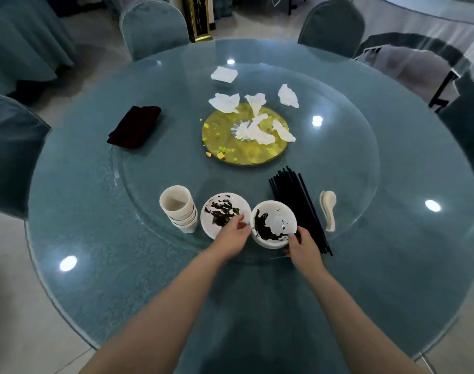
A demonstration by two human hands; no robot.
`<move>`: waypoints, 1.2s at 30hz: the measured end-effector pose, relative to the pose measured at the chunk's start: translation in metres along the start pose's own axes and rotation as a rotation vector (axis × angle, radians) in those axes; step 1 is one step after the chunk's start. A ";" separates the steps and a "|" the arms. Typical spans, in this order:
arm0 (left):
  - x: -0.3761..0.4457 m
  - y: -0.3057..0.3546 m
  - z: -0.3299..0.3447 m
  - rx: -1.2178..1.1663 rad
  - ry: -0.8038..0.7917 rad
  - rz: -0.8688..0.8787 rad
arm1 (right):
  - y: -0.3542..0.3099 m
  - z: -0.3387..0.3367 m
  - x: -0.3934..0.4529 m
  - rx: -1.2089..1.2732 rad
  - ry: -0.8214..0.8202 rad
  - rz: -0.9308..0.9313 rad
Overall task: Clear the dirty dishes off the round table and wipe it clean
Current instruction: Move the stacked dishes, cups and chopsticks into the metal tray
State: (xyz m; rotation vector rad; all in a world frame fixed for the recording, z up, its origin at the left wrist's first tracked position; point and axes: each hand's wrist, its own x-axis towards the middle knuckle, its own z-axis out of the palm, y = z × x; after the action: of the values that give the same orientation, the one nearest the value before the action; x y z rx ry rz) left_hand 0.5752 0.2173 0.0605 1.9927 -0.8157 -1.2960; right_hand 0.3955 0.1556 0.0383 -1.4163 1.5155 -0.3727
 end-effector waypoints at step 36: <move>-0.186 -0.069 0.164 0.088 -0.681 0.211 | 0.204 -0.052 -0.321 0.622 0.571 0.383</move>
State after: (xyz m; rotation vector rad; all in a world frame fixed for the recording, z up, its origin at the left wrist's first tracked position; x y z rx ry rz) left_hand 0.3732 0.3763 0.0556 1.4606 -1.3690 -1.8552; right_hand 0.1808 0.4743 0.0461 -0.5295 1.8526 -0.9651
